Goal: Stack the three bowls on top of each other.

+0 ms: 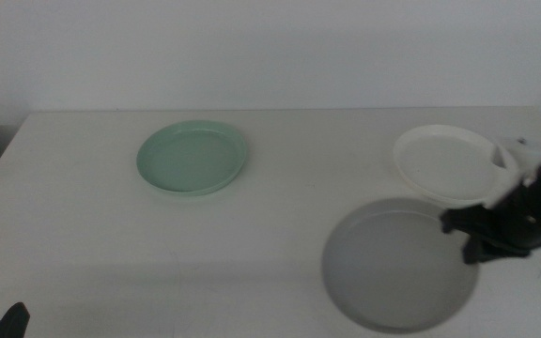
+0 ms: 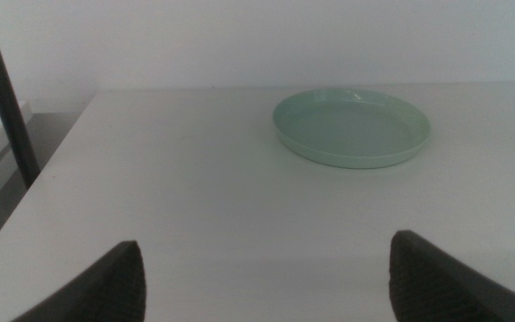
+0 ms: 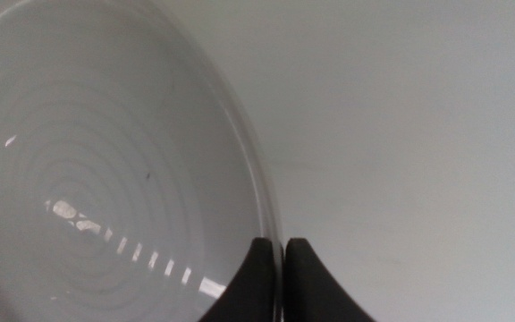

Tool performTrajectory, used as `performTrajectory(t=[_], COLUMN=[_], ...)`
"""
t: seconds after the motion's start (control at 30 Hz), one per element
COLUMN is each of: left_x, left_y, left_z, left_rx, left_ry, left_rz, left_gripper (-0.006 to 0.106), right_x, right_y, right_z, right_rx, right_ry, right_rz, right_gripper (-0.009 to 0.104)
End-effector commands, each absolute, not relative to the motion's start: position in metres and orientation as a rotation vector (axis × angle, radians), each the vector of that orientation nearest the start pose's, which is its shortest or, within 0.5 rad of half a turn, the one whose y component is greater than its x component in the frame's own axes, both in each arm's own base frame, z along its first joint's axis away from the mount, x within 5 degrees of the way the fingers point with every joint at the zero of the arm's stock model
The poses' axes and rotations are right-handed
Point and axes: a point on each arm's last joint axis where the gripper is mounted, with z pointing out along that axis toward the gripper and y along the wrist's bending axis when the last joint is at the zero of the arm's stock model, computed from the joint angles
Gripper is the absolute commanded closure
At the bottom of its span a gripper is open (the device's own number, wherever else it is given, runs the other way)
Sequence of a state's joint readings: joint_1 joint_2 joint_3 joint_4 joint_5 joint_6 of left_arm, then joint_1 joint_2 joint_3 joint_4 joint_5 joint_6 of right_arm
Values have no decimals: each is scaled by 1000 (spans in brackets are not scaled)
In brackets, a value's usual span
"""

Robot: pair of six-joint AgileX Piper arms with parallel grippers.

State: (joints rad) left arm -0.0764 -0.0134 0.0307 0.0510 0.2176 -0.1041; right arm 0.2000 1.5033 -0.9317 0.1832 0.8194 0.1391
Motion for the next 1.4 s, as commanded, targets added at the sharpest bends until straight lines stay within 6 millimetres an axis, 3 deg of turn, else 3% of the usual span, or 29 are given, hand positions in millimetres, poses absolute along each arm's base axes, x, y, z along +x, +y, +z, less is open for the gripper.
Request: performTrajectory(t=[0.0, 0.07, 0.27, 0.5, 0.83, 1.1, 1.2, 1.37], left_x=[55, 55, 55, 55, 55, 55, 55, 55], left_y=[-4, -4, -4, -4, -4, -4, -4, -4], left_z=[193, 193, 193, 193, 193, 193, 193, 193], left_rx=[-4, -4, -4, -4, -4, -4, -4, -4], left_ry=[1630, 1630, 1630, 1630, 1630, 1630, 1630, 1630], left_rz=[-112, -112, -112, -112, -112, -112, -112, -112], left_gripper=[-4, -4, -4, -4, -4, -4, -4, -4], right_x=[277, 290, 308, 316, 321, 323, 319, 316], right_y=[84, 110, 161, 193, 198, 200, 198, 164], right_z=[245, 247, 237, 210, 185, 185, 200, 262], right_rx=[33, -28, -141, -171, -220, -298, -261, -172], right_ry=[2817, 2812, 2830, 2856, 2893, 2861, 2854, 2690], right_rz=[322, 363, 430, 462, 417, 422, 454, 470], right_gripper=[94, 94, 94, 94, 92, 66, 54, 40])
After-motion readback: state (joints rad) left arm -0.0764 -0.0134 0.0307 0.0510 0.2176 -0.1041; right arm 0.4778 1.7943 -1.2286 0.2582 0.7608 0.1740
